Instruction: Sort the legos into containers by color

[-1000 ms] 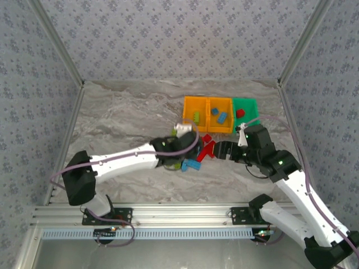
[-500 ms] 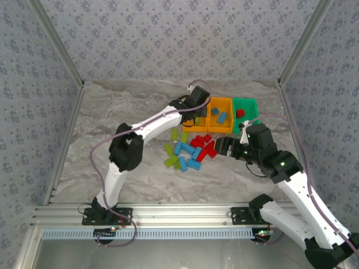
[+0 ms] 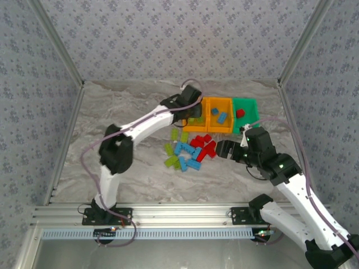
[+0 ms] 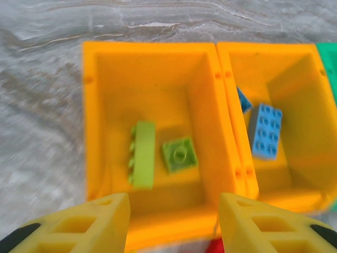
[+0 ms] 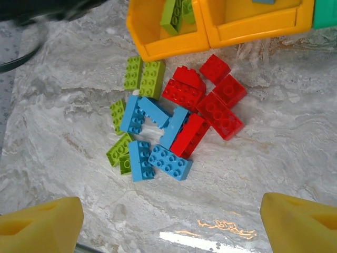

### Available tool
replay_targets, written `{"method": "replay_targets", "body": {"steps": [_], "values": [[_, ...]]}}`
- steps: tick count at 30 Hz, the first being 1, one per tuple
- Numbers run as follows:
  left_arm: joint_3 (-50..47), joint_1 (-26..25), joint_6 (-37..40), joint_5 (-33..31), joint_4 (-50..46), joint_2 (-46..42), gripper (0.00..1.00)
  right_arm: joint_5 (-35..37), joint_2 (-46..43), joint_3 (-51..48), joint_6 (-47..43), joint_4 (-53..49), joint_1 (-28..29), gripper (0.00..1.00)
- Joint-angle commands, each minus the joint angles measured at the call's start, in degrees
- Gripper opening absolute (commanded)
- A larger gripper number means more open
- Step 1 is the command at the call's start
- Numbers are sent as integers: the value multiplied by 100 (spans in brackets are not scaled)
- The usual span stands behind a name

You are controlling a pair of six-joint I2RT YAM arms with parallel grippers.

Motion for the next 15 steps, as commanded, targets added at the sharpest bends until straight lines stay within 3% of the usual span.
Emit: {"method": "replay_targets", "body": {"steps": [1, 5, 7, 11, 15], "values": [[-1117, -180, 289, -128, 572, -1699, 48, 101, 142, -219, 132, 180, 149, 89], [-2715, -500, 1014, -385, 662, -3597, 48, 257, 746, -355, 199, 727, 820, 89], [-3276, -595, 1641, -65, 459, -4452, 49, 436, 1306, -254, 190, 902, 1256, 88], [-3676, -614, 2920, 1055, -713, -5829, 61, 423, 2747, 99, 143, 1403, 1940, 83], [-3877, -607, 3898, 1114, -1827, -6616, 67, 145, 4088, 492, 133, 2016, 2322, 75]]}}
